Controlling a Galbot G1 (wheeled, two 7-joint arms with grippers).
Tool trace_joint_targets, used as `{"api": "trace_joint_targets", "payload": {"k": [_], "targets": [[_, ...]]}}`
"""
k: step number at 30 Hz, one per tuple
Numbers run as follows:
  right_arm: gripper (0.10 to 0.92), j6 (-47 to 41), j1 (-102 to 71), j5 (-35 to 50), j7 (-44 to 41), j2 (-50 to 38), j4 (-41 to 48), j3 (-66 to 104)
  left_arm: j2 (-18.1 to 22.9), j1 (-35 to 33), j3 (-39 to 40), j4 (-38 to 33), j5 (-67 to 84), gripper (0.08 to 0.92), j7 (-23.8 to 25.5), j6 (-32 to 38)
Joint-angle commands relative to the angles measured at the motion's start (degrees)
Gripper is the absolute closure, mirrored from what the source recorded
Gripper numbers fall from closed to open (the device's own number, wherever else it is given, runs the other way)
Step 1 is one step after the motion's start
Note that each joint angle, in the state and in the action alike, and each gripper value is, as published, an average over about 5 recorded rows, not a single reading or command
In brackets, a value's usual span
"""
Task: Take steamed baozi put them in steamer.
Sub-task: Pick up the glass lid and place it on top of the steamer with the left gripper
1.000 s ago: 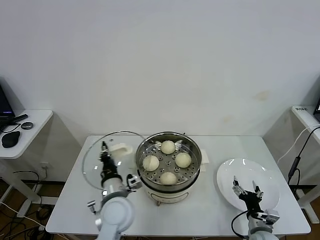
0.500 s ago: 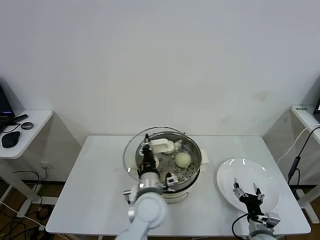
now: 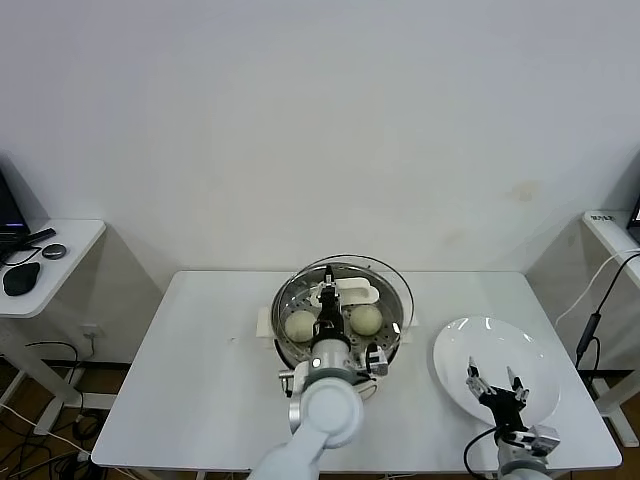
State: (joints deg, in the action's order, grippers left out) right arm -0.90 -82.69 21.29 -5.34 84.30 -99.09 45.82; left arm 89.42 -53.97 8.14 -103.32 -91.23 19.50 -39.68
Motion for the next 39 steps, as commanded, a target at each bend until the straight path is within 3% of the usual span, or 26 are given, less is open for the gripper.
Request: {"api": "trace_joint_targets", "payload": {"k": [1,39], "targets": [[0.203,0.1,0.1,-0.5,0.0,0.3,0.2,-0.3,0.4,0.5,0.7,3.6,-1.7,0.824,-0.3,0.0],[0.203,0.6,-0.8,-1.9,0.0,1.4,-0.6,-1.3,-0.3,-1.6,-1.2,3.7,-0.8,0.824,-2.1,0.1]]}}
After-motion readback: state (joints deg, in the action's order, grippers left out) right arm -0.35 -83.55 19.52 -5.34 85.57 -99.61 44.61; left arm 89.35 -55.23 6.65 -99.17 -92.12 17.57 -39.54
